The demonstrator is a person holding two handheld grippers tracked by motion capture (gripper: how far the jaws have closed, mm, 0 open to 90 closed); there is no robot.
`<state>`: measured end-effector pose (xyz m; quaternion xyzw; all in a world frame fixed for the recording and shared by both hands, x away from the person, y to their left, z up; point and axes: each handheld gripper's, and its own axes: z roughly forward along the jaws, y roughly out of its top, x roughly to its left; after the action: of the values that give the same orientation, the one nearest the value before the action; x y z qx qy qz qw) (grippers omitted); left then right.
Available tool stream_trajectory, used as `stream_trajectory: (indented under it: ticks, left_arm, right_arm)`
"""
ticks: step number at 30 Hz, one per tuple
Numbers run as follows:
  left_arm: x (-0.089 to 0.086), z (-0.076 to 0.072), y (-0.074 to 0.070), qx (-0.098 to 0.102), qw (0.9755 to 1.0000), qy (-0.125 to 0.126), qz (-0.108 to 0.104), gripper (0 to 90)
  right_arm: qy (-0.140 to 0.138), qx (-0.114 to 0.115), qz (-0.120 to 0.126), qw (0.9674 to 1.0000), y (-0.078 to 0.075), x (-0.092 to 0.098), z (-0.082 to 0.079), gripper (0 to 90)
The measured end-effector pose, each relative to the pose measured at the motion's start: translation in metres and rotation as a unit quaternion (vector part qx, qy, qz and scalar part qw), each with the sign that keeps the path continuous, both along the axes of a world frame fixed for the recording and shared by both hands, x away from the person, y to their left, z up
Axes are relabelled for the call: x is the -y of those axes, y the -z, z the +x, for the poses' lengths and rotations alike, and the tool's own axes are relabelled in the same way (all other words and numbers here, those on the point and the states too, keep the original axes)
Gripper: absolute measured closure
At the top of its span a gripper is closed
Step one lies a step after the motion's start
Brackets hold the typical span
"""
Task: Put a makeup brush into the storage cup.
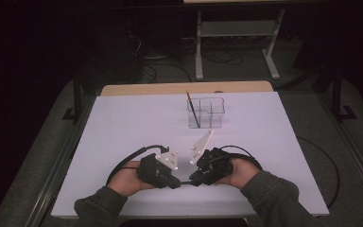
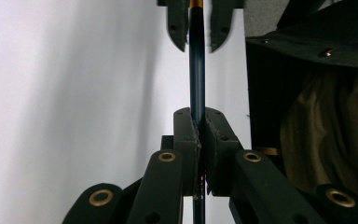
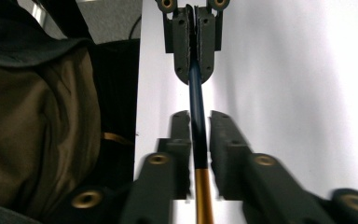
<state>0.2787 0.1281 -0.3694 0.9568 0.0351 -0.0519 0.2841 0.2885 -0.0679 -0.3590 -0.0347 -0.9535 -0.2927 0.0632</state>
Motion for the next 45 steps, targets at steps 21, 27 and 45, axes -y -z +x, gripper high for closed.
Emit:
stream_trajectory:
  ticks: [21, 27, 45]
  left_arm:
    - [-0.015, -0.002, -0.005, 0.029, 0.9995, 0.001, -0.009, 84.4]
    - [-0.012, -0.003, -0.004, 0.032, 0.9993, -0.018, -0.003, 74.5]
    - [-0.008, -0.008, -0.010, 0.045, 0.9989, -0.012, -0.008, 83.3]
  right_arm:
    - [0.004, -0.018, 0.018, 0.9997, 0.007, 0.017, 0.009, 81.2]
    - [-0.014, -0.024, -0.002, 0.9996, 0.004, 0.012, 0.010, 82.4]
    - [-0.031, 0.007, -0.028, 0.9991, -0.019, -0.009, 0.007, 68.4]
